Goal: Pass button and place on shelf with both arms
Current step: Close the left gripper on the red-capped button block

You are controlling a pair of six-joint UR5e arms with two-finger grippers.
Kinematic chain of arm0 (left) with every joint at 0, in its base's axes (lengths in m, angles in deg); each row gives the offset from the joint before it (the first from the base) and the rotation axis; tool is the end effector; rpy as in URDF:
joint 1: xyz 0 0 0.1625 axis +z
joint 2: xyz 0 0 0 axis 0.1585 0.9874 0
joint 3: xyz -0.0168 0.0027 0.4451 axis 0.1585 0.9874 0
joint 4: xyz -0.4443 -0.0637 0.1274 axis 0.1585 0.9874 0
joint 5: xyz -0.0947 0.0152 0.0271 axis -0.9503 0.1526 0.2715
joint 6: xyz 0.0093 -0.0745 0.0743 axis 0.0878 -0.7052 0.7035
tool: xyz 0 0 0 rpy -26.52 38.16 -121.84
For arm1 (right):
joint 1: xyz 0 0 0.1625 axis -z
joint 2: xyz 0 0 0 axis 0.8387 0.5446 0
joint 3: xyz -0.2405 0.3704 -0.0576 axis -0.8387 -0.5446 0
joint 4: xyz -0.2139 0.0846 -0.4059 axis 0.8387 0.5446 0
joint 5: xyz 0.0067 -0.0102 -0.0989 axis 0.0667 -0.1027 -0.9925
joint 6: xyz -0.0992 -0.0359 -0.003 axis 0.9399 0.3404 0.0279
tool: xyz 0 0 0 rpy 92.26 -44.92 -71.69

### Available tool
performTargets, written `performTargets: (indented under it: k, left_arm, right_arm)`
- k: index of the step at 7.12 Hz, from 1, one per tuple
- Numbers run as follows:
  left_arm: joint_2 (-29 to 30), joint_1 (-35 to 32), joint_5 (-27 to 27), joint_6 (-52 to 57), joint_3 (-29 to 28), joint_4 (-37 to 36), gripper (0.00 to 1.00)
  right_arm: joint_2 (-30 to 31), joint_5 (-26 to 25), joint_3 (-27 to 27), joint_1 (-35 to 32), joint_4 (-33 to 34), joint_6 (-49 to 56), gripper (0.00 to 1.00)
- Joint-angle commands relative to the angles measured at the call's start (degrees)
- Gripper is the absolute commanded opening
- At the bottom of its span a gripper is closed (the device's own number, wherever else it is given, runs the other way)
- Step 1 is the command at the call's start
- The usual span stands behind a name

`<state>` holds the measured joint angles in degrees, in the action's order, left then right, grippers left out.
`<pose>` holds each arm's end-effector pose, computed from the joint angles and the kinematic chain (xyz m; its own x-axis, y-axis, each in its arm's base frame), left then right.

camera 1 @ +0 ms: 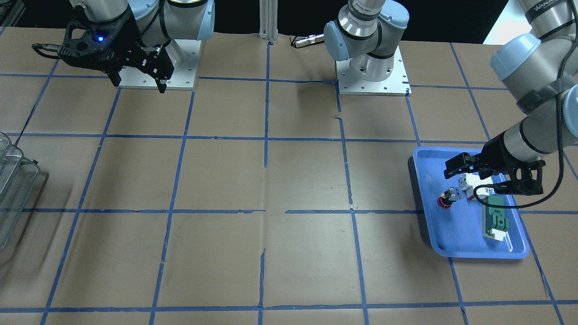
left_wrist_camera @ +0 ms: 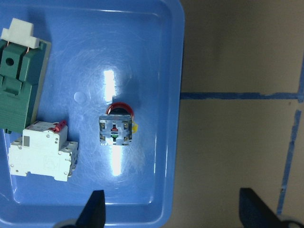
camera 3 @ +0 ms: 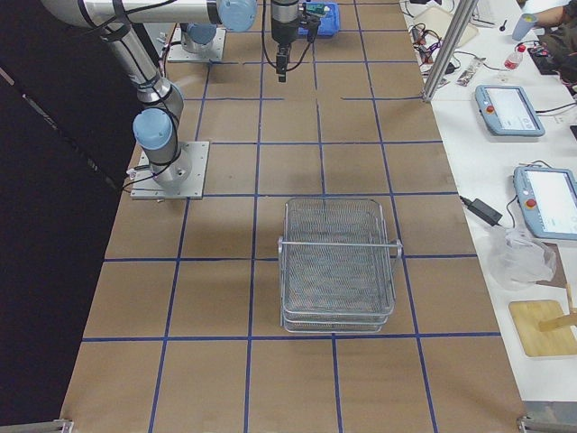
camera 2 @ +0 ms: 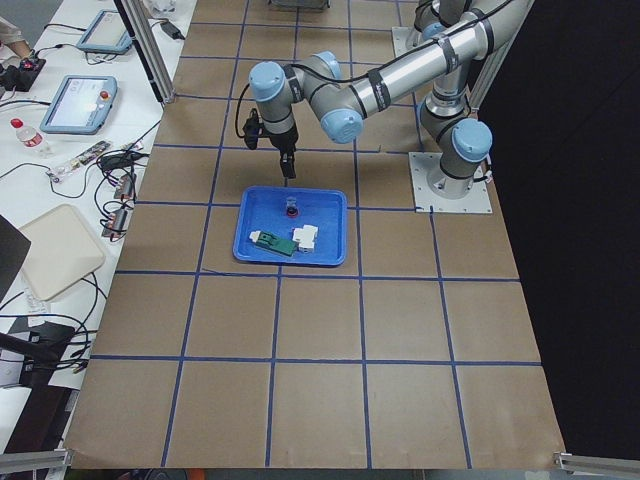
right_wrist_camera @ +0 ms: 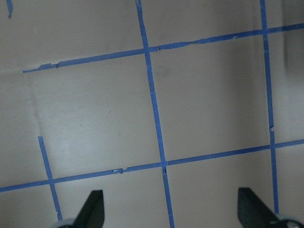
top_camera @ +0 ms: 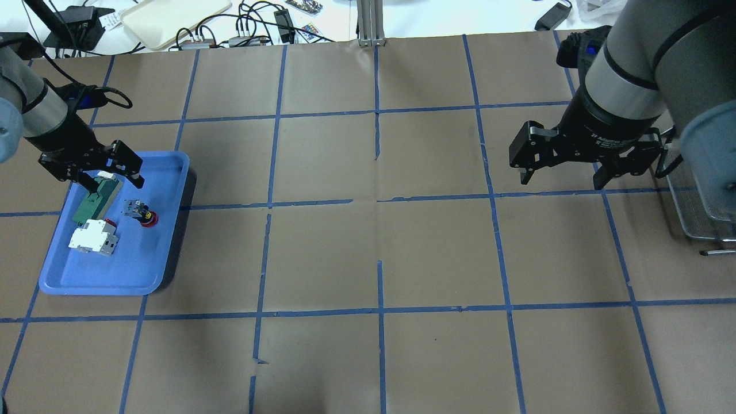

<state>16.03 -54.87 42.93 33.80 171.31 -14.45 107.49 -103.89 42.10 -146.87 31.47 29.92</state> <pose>0.1423 -0.5960 0.2944 -0.9976 0.0063 0.0690 0.0155 0.9909 0.1334 0.1309 -0.4690 0.4966 -0.9894 0.1444 0.0126 0.1444 0.9895 0.0013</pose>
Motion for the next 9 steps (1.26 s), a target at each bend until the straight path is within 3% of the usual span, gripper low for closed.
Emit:
performTargets:
  k: [1,3,4,6,8,9]
  left_arm:
    - [1.8,1.6,0.5,5.0,3.9,-5.5,1.00]
    - [4.6,1.6,0.5,5.0,5.5,-10.7,1.00]
    - [5.1,1.6,0.5,5.0,5.5,-10.9,1.00]
    - [6.2,1.6,0.5,3.1,5.2,-12.9,1.00]
    - [6.5,1.6,0.5,1.4,5.6,-13.1,0.99]
    - [6.5,1.6,0.6,1.6,5.4,-13.0,0.80]
  right_arm:
    - [-0.1,0.5,0.1,0.0,0.0,0.5,1.00]
    - [-0.2,0.6,1.3,0.0,1.0,0.9,1.00]
    - [-1.6,0.6,1.4,0.0,4.5,4.2,1.00]
    - [-2.5,4.5,1.4,0.0,5.0,7.7,1.00]
    - [-2.5,4.6,1.4,0.1,5.1,8.0,1.00]
    - [-2.5,4.5,1.4,0.1,5.0,8.2,1.00]
